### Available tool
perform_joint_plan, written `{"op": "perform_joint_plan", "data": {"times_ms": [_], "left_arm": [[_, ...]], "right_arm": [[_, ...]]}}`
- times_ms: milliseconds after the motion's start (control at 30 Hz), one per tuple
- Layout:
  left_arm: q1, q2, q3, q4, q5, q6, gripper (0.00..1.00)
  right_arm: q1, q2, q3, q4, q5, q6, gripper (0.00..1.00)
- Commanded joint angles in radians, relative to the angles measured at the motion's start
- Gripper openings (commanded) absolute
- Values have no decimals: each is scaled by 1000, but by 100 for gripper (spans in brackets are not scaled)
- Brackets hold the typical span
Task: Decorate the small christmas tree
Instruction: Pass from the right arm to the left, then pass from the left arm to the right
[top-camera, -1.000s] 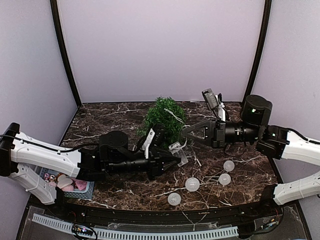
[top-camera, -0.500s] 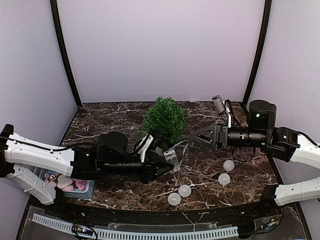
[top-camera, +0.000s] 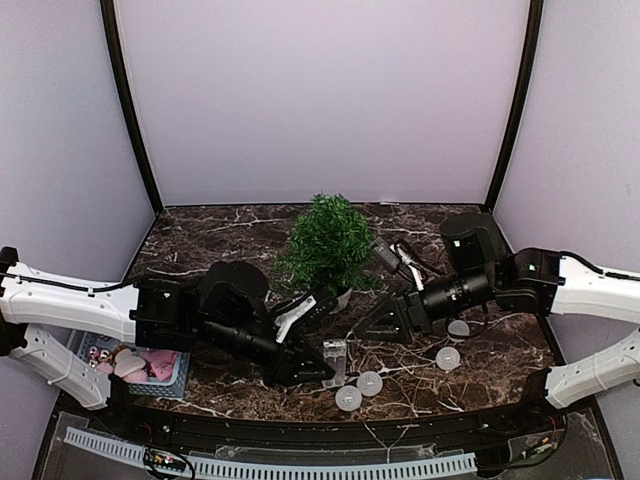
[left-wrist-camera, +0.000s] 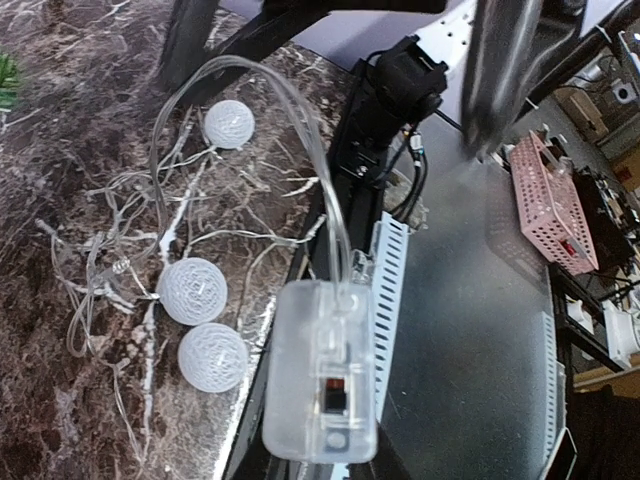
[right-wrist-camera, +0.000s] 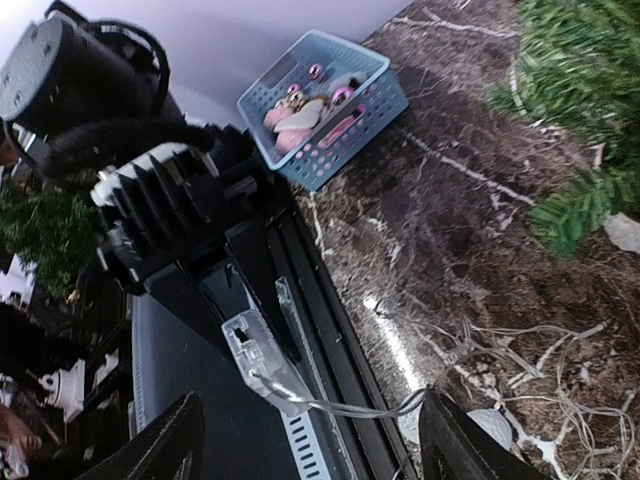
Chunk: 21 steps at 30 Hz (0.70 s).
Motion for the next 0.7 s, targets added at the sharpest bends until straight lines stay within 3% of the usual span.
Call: {"op": "perform_joint_plan", "data": {"times_ms": [0,433,667], "left_arm": [[-6,2,63,-97,136,16,7],[-6,34,122,-208,273,4,6],[-6,24,121,-186,303,-17,6]], "right_arm": [[38,64,46,36,-147,-63,74],[43,57,102,-75,-24,-179,84],[64,135,87,0,-154,-155,79]]}}
